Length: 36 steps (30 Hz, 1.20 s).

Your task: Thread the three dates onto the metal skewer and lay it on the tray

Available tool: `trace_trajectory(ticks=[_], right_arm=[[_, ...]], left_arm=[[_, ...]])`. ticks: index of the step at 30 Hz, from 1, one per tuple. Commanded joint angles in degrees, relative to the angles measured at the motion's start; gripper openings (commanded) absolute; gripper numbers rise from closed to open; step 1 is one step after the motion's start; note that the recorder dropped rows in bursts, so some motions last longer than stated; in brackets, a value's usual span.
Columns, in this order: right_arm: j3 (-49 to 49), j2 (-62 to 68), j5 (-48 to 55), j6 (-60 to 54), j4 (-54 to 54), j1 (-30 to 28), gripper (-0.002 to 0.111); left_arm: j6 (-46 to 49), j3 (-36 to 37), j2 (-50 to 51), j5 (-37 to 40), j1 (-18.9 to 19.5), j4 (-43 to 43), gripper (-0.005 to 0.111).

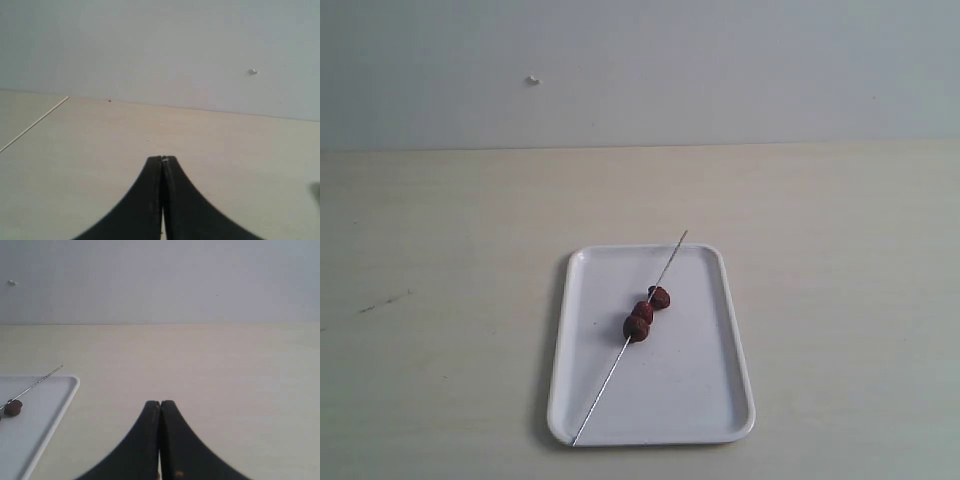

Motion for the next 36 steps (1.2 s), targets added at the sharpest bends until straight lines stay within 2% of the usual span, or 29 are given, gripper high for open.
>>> trace_trajectory(ticks=[1,36], right_arm=[[0.27,-0.30,-0.27,0.04,-0.15,-0.34,0.000],[0.27,-0.30,-0.27,0.04,-0.15,-0.34,0.000]], left_arm=[[-0.33,-0.01,-0.74,-0.04,0.06,0.23,0.000],[-0.33,-0.01,-1.36,-0.04,0.06,0.23,0.000]])
